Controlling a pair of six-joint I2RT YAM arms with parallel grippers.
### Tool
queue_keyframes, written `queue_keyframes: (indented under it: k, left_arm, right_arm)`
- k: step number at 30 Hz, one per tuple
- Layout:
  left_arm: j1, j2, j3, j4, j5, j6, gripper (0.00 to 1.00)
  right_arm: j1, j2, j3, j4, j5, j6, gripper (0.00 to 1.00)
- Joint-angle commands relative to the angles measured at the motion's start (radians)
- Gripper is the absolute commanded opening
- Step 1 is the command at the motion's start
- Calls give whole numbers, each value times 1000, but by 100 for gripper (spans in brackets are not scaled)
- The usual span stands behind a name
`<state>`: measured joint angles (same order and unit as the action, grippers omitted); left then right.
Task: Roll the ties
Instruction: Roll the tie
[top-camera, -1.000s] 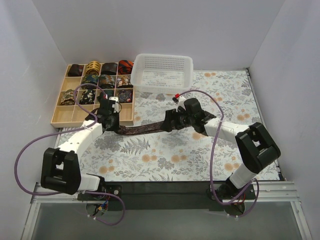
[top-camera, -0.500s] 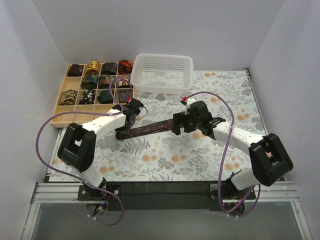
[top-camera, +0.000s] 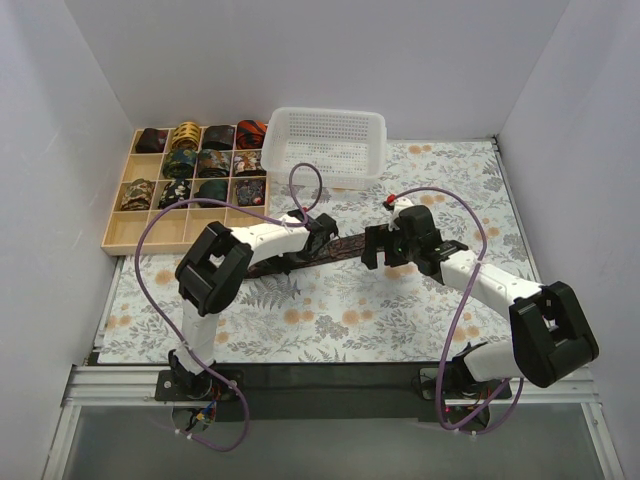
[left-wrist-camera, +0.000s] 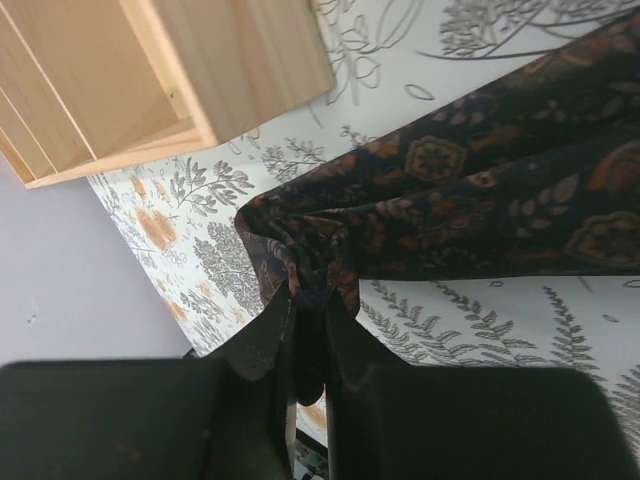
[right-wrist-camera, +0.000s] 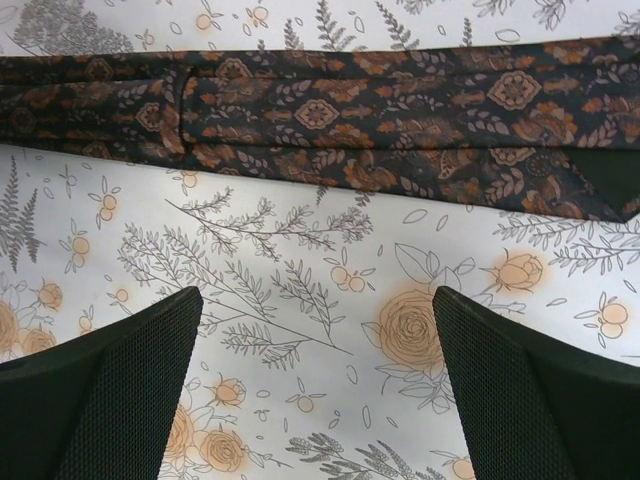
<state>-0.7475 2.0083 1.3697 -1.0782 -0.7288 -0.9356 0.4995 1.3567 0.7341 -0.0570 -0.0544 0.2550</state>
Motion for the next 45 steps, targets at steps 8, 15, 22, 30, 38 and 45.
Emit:
queue_keyframes:
  k: [8,15,22,30,38,45]
  left_arm:
    - [-16,44,68,35,40,-15,31]
    - [-18,15,60,66,58,-32,37]
    - [-24,-123,40,107,100,-49,52]
    - [2,-354,-67,233,198,-51,61]
    - [316,-745,-446,541,531,-89,61]
    - [493,-870,-649,685,727,-97,61]
  right_arm:
    - [-32,-30,-32,40,-27,-5,86]
    - [-39,-33,-48,48,-55,-2,85]
    - [-41,-48,-55,88,-105,1,83]
    - [-21,-7,-35,178,-298,29,77]
    - [86,149,86,290,-377,121,68]
    - [165,317,183,405,-433,207,54]
